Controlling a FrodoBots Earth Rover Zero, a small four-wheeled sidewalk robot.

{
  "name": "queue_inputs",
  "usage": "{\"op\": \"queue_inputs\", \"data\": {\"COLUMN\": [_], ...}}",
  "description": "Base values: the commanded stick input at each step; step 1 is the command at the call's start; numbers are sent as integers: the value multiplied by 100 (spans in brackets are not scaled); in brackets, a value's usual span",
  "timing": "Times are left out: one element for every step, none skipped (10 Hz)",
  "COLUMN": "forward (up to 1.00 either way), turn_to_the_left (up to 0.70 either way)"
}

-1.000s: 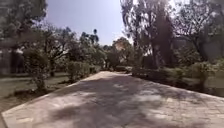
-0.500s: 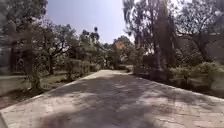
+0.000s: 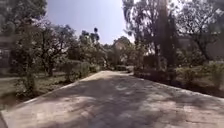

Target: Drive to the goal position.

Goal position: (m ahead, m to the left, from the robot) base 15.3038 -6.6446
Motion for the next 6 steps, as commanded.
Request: {"op": "queue_inputs", "data": {"forward": [30,30,30,30,30,30], "turn_to_the_left": [0,0,0,0,0,0]}}
